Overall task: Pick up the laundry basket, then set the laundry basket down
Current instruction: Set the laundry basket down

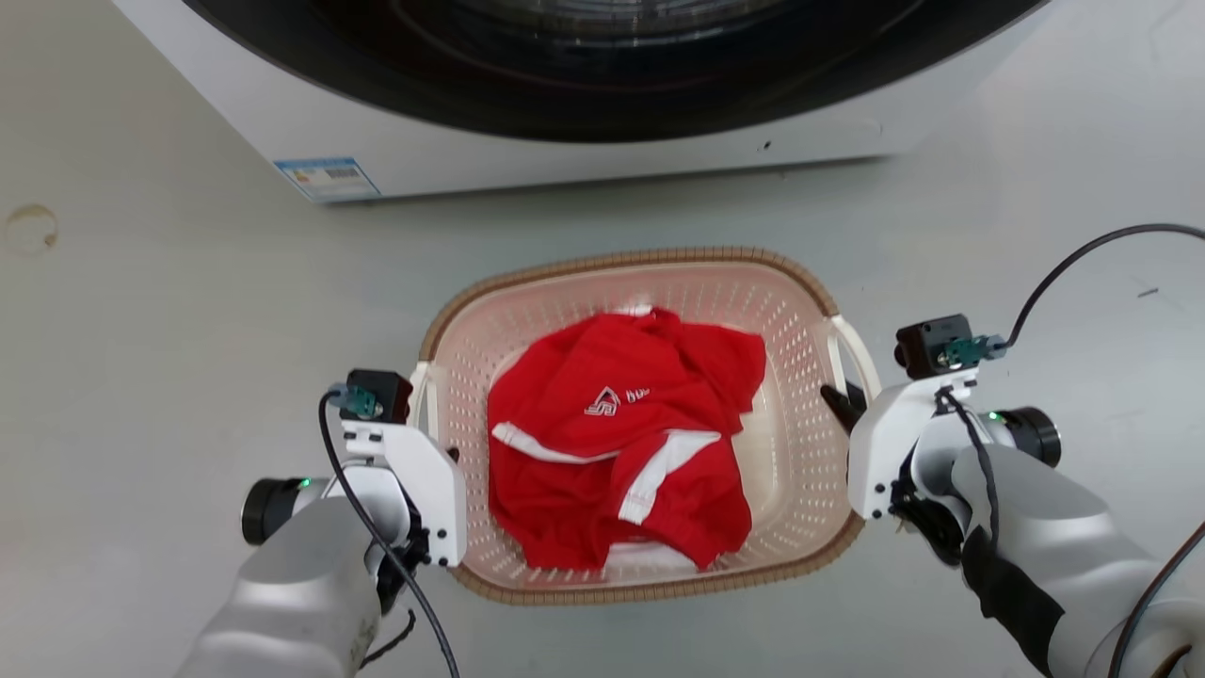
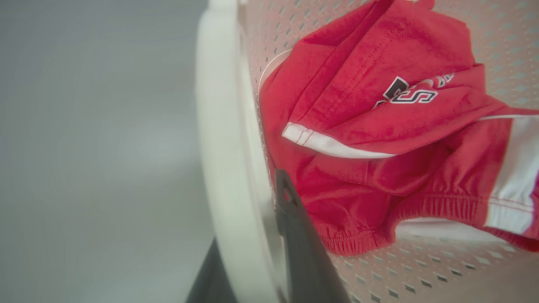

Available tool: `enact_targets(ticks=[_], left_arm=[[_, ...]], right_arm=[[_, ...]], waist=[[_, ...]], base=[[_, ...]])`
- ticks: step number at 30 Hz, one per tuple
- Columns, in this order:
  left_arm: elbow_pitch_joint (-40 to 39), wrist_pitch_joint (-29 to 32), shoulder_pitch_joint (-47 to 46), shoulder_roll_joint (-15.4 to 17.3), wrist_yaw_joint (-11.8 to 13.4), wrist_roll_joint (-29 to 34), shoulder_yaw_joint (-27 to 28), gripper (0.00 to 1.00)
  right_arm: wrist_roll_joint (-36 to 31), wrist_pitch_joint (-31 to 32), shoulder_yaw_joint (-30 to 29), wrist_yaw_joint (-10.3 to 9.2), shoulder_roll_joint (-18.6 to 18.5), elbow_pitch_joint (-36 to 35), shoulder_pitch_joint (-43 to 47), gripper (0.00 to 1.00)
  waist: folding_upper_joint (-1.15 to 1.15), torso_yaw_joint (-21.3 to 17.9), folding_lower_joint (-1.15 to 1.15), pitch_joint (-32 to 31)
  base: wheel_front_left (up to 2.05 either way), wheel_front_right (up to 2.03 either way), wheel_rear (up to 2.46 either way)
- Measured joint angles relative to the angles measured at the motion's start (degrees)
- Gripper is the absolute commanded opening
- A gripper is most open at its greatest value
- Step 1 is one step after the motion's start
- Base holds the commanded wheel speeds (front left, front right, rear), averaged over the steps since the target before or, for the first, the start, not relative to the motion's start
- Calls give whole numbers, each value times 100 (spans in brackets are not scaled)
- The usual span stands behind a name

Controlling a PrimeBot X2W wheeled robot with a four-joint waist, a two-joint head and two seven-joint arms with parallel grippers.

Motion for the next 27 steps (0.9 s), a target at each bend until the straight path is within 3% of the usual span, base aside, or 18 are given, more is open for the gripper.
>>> enact_targets(ticks=[13,21,27], left_arm=[[55,-697,-808,-73,109,194,-12,0],[66,-921,-1141,-114,109,247,-29,0],[81,-1158,-1553,-112,136,349,-90,0]], right_arm=[[-51,-872,-66,0,-40,171,-623,0],[-90,-1002,-212,0,-74,256,-929,0],[-508,-1009,-805,1,-129,197,-1287,0]], waist=[[0,68,0,1138],[0,151,0,1727],[0,166,0,2180]], base=[[0,0,0],[0,0,0],[0,0,0]])
